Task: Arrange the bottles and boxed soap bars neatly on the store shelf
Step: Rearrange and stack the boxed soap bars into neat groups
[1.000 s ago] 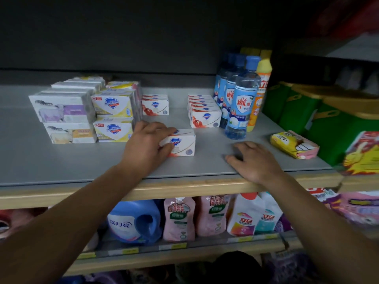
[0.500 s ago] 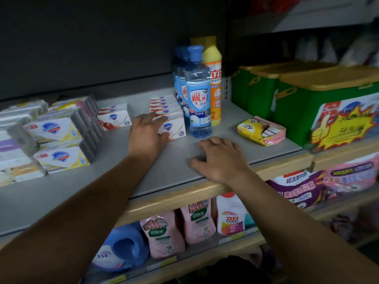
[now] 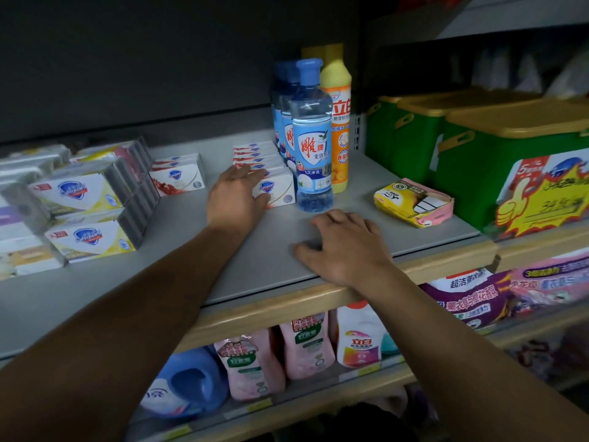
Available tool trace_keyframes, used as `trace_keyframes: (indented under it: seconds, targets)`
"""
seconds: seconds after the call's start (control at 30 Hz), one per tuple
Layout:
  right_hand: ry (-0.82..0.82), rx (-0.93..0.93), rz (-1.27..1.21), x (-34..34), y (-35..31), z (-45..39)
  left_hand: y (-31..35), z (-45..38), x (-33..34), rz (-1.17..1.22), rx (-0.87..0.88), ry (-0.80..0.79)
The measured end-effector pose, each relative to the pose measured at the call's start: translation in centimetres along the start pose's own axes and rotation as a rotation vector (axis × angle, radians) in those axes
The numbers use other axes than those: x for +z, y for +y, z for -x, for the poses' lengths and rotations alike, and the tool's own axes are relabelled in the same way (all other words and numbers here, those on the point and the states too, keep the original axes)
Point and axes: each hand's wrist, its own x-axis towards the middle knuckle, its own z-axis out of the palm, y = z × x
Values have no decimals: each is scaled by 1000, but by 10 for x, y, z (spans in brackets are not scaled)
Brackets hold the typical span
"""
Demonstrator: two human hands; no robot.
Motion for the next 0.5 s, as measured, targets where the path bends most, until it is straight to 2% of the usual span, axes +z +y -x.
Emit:
trace_keyframes:
  seconds: [0.27,0.5]
  targets:
    - [-8,8,-3,0,0,-1,3,3,-13,-7,-2,-78]
    - [9,58,70,-2,-9,-3,-20,47,-76,73,88,-47]
